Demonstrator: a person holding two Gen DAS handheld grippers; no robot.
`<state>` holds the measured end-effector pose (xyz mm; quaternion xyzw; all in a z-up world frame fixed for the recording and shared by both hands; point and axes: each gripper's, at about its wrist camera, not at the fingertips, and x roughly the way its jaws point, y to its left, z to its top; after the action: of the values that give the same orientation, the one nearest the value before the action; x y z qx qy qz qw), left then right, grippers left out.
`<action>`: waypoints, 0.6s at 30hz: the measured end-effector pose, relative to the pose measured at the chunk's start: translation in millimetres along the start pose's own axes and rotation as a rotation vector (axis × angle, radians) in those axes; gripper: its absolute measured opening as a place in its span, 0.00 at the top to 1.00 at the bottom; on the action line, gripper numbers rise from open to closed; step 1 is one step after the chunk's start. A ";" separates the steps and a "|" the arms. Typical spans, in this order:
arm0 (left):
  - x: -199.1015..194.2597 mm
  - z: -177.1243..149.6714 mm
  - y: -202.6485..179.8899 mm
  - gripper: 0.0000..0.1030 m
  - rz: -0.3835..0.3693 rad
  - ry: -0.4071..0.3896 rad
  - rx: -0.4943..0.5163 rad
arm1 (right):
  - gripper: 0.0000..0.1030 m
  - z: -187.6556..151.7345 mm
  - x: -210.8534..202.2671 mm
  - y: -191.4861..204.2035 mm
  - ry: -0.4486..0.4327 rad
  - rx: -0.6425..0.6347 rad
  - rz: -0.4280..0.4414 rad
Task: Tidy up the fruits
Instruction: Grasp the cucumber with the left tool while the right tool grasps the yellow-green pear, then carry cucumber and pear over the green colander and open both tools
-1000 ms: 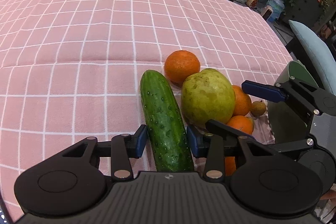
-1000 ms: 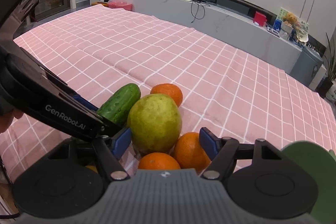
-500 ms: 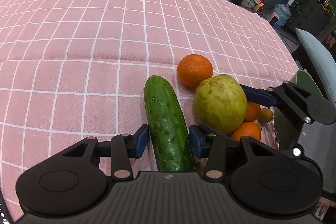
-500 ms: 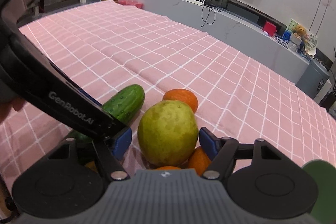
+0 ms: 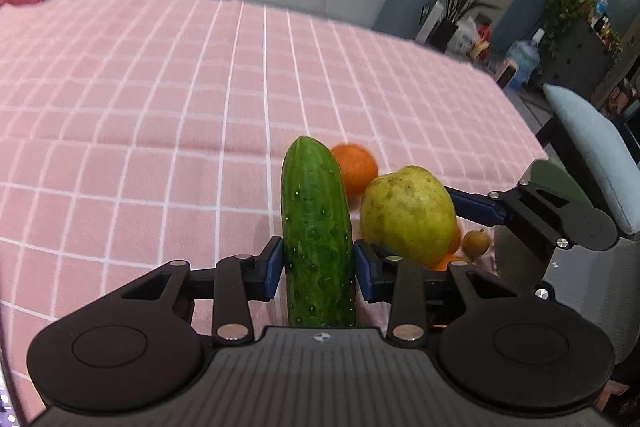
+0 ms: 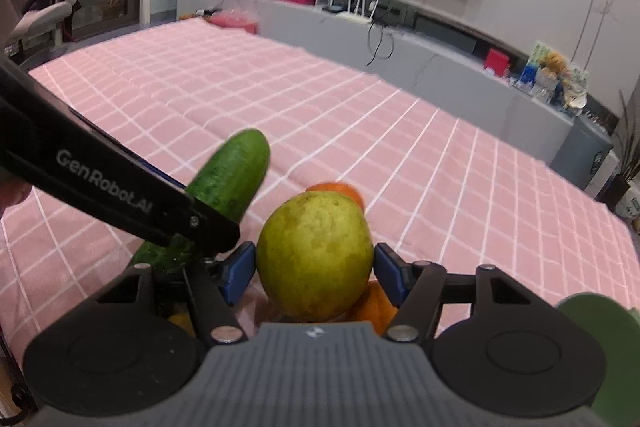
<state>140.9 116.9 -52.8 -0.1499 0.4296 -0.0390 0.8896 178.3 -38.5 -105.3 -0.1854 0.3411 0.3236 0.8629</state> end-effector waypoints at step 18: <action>-62.3 31.0 -86.9 0.60 -0.094 -0.219 0.087 | 0.41 23.3 -127.8 -52.8 -0.119 0.120 -0.148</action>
<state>131.0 53.8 38.3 -0.1344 0.3202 -0.0825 0.9341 154.1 -119.2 6.8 -0.1386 0.2932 0.2484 0.9127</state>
